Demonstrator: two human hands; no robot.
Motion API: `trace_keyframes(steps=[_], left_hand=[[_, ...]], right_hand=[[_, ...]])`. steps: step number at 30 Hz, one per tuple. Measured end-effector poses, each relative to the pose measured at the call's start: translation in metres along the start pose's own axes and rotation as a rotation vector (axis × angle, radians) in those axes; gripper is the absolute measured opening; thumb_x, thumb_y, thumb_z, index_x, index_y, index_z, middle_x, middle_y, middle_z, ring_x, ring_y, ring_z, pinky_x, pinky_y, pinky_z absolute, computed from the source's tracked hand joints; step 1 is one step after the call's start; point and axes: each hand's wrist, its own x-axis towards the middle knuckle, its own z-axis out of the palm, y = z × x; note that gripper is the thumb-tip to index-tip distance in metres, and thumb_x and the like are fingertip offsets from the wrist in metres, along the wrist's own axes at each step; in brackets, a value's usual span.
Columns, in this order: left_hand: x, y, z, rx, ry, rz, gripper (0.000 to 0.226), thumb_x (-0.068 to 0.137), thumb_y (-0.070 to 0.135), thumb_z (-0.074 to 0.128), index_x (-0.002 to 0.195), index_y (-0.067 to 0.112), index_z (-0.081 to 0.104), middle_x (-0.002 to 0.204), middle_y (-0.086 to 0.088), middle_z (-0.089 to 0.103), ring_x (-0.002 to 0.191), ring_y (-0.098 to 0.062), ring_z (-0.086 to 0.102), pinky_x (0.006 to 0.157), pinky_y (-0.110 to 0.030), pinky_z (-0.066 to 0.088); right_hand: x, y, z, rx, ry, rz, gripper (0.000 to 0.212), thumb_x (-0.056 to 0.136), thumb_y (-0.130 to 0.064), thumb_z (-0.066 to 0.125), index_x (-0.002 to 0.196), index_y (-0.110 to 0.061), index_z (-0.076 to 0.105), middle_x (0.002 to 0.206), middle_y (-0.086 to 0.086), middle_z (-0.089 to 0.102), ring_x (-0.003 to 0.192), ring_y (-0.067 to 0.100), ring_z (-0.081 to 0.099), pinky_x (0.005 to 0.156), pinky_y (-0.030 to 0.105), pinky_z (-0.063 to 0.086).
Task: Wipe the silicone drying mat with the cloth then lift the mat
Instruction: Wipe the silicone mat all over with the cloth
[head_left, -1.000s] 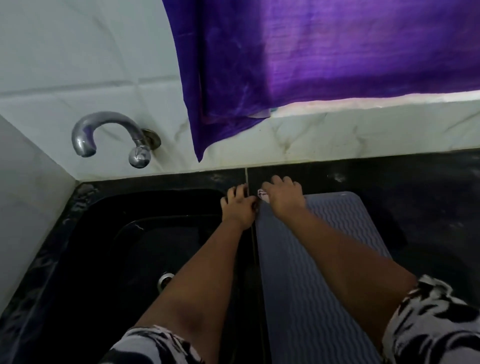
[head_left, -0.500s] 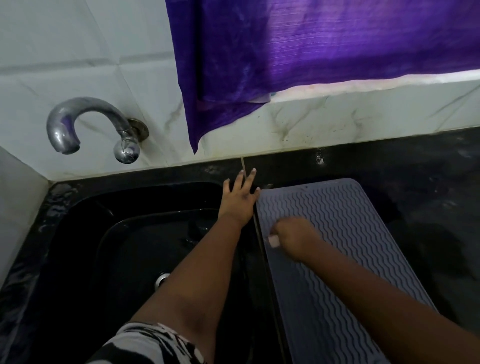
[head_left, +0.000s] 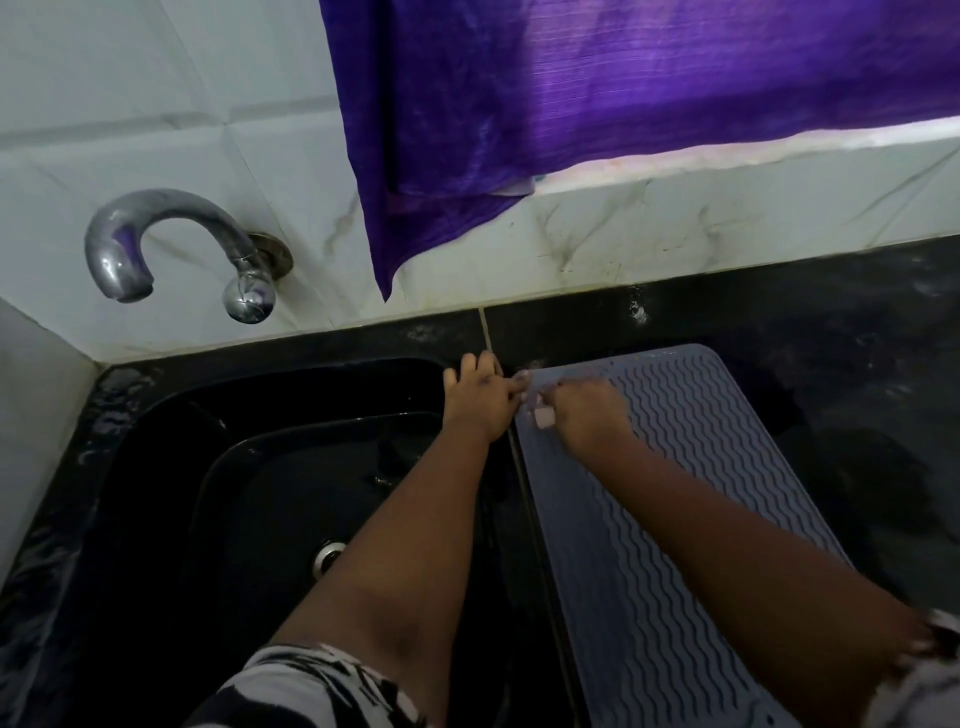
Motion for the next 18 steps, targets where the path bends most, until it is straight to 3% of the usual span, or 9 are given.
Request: trace_keyframes(steps=[3, 5, 7, 9, 11, 14, 16, 18], left_hand=[[-0.001, 0.0, 0.001, 0.009, -0.032, -0.019, 0.035, 0.099, 0.052, 0.036, 0.131, 0.049, 0.051, 0.129, -0.008, 0.041, 0.118, -0.029, 0.035, 0.099, -0.049, 0.03], [-0.003, 0.001, 0.002, 0.003, -0.04, -0.027, 0.036, 0.099, 0.053, 0.035, 0.132, 0.049, 0.051, 0.13, -0.009, 0.04, 0.119, -0.029, 0.034, 0.1, -0.05, 0.03], [0.0, 0.0, -0.004, -0.029, -0.083, -0.02, 0.035, 0.099, 0.053, 0.035, 0.129, 0.05, 0.053, 0.133, -0.01, 0.037, 0.121, -0.031, 0.033, 0.102, -0.052, 0.028], [0.01, -0.002, -0.016, -0.055, -0.145, -0.031, 0.034, 0.098, 0.053, 0.038, 0.123, 0.047, 0.06, 0.139, -0.011, 0.034, 0.125, -0.034, 0.03, 0.105, -0.053, 0.025], [0.017, -0.002, -0.026, -0.052, -0.22, -0.056, 0.029, 0.096, 0.051, 0.045, 0.117, 0.046, 0.065, 0.141, -0.01, 0.032, 0.128, -0.035, 0.027, 0.107, -0.052, 0.024], [0.018, -0.004, -0.026, -0.039, -0.233, -0.088, 0.023, 0.096, 0.043, 0.05, 0.112, 0.046, 0.066, 0.136, -0.009, 0.036, 0.126, -0.034, 0.029, 0.106, -0.052, 0.025], [0.015, -0.006, -0.025, -0.069, -0.218, -0.098, 0.025, 0.096, 0.047, 0.047, 0.113, 0.047, 0.066, 0.133, -0.008, 0.039, 0.124, -0.033, 0.031, 0.105, -0.051, 0.026], [0.014, -0.006, -0.024, -0.093, -0.224, -0.102, 0.034, 0.096, 0.057, 0.04, 0.116, 0.047, 0.066, 0.133, -0.007, 0.039, 0.124, -0.032, 0.031, 0.105, -0.051, 0.026]], right_hand=[[-0.026, 0.007, -0.005, 0.0, -0.184, -0.013, 0.028, 0.084, -0.027, 0.066, 0.11, -0.017, 0.062, 0.113, 0.005, 0.063, 0.104, 0.02, 0.058, 0.091, 0.035, 0.049], [-0.035, 0.01, -0.024, -0.073, -0.382, -0.044, 0.035, 0.084, -0.024, 0.066, 0.117, -0.016, 0.058, 0.117, 0.006, 0.06, 0.108, 0.021, 0.056, 0.092, 0.037, 0.046], [-0.027, 0.014, -0.049, 0.003, -0.528, -0.019, 0.035, 0.084, -0.019, 0.066, 0.118, -0.013, 0.058, 0.114, 0.009, 0.062, 0.1, 0.022, 0.06, 0.087, 0.036, 0.05], [0.002, 0.018, -0.072, 0.138, -0.368, 0.013, 0.032, 0.082, -0.011, 0.068, 0.113, -0.009, 0.06, 0.106, 0.011, 0.064, 0.093, 0.024, 0.063, 0.085, 0.038, 0.055], [0.032, 0.011, -0.077, 0.258, -0.153, 0.036, 0.033, 0.083, -0.009, 0.065, 0.116, -0.007, 0.06, 0.111, 0.015, 0.062, 0.099, 0.029, 0.061, 0.091, 0.043, 0.052], [0.038, -0.013, -0.046, 0.155, -0.177, 0.005, 0.035, 0.088, -0.019, 0.059, 0.123, -0.01, 0.059, 0.122, 0.014, 0.059, 0.112, 0.031, 0.056, 0.096, 0.04, 0.047], [0.018, -0.013, -0.015, 0.068, -0.041, -0.056, 0.033, 0.09, -0.02, 0.055, 0.122, -0.014, 0.059, 0.122, 0.012, 0.059, 0.114, 0.032, 0.055, 0.095, 0.041, 0.045], [-0.012, -0.002, 0.002, 0.13, 0.026, -0.094, 0.028, 0.09, -0.018, 0.052, 0.115, -0.016, 0.064, 0.117, 0.01, 0.063, 0.109, 0.03, 0.057, 0.092, 0.041, 0.048]])
